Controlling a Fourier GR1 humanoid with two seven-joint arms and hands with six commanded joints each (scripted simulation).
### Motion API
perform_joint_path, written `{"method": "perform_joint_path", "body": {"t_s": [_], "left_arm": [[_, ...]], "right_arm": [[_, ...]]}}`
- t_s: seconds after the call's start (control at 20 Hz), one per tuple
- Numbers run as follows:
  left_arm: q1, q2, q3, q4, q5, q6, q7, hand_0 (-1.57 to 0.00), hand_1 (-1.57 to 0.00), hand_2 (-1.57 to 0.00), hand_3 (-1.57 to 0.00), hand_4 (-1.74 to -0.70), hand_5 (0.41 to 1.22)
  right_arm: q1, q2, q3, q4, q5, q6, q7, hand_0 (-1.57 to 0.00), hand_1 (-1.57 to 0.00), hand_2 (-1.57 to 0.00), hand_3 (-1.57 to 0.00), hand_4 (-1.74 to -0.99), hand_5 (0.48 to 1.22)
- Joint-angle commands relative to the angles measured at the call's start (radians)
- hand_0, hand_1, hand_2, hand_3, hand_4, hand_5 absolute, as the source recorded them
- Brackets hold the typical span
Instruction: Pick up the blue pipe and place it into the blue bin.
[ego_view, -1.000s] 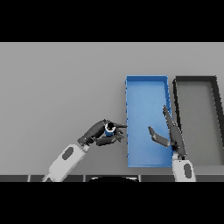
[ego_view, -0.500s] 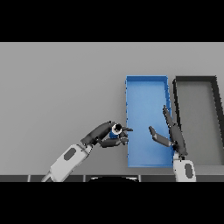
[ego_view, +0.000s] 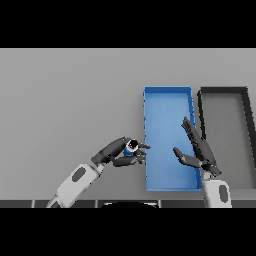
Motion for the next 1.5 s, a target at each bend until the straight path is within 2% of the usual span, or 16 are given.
{"method": "perform_joint_path", "body": {"t_s": [0.0, 0.15, 0.25, 0.35, 0.6, 0.7, 0.85, 1.0, 1.15, 1.45], "left_arm": [[0.008, 0.009, -0.002, -0.001, -0.002, -0.008, -0.014, -1.57, -1.57, -1.57, -1.44, -1.73, 1.221], [-0.003, -0.001, 0.0, 0.007, -0.012, 0.001, 0.003, -1.57, -1.57, -1.57, -1.44, -1.73, 1.221], [-0.001, -0.015, -0.006, 0.011, -0.014, 0.002, -0.001, -1.57, -1.57, -1.57, -1.44, -1.73, 1.221], [-0.008, -0.013, 0.0, 0.008, -0.014, 0.004, 0.013, -1.57, -1.57, -1.57, -1.44, -1.73, 1.221], [0.001, -0.003, -0.002, 0.019, -0.037, -0.004, -0.006, -1.57, -1.57, -1.57, -1.43, -1.73, 1.221], [-0.006, -0.018, -0.006, 0.02, -0.038, -0.006, 0.002, -1.57, -1.57, -1.57, -1.44, -1.73, 1.221], [-0.007, -0.025, 0.004, 0.033, -0.036, -0.013, -0.008, -1.57, -1.57, -1.57, -1.44, -1.73, 1.221], [-0.009, -0.022, 0.014, 0.04, -0.026, -0.033, -0.037, -1.57, -1.57, -1.57, -1.48, -1.73, 1.221], [-0.022, -0.017, 0.029, 0.039, 0.002, -0.058, -0.023, -1.57, -1.57, -1.57, -1.51, -1.73, 1.221], [-0.014, -0.014, 0.034, 0.032, 0.027, -0.09, -0.004, -1.57, -1.57, -1.57, -1.47, -1.72, 1.221]], "right_arm": [[-0.005, -0.028, -0.006, -0.034, -0.059, 0.033, 0.041, 0.0, 0.0, 0.0, 0.0, -1.203, 0.573], [-0.088, -0.11, 0.021, -0.104, -0.156, 0.118, 0.154, 0.0, 0.0, 0.0, 0.0, -1.25, 0.532], [-0.137, -0.15, 0.048, -0.153, -0.19, 0.151, 0.206, 0.0, 0.0, 0.0, 0.0, -1.274, 0.518], [-0.178, -0.171, 0.084, -0.203, -0.234, 0.184, 0.244, 0.0, 0.0, 0.0, 0.0, -1.297, 0.523], [-0.308, -0.205, 0.152, -0.24, -0.307, 0.228, 0.34, 0.0, 0.0, 0.0, 0.0, -1.297, 0.526], [-0.371, -0.206, 0.179, -0.229, -0.306, 0.244, 0.369, 0.0, 0.0, 0.0, 0.0, -1.303, 0.532], [-0.442, -0.164, 0.238, -0.195, -0.279, 0.269, 0.393, 0.0, 0.0, 0.0, 0.0, -1.282, 0.53], [-0.51, -0.128, 0.275, -0.164, -0.294, 0.282, 0.424, 0.0, 0.0, 0.0, 0.0, -1.251, 0.535], [-0.552, -0.098, 0.299, -0.126, -0.278, 0.283, 0.458, 0.0, 0.0, 0.0, 0.0, -1.226, 0.52], [-0.653, -0.016, 0.332, -0.021, -0.266, 0.299, 0.486, -0.01, -0.04, -0.07, -0.01, -1.241, 0.516]]}}
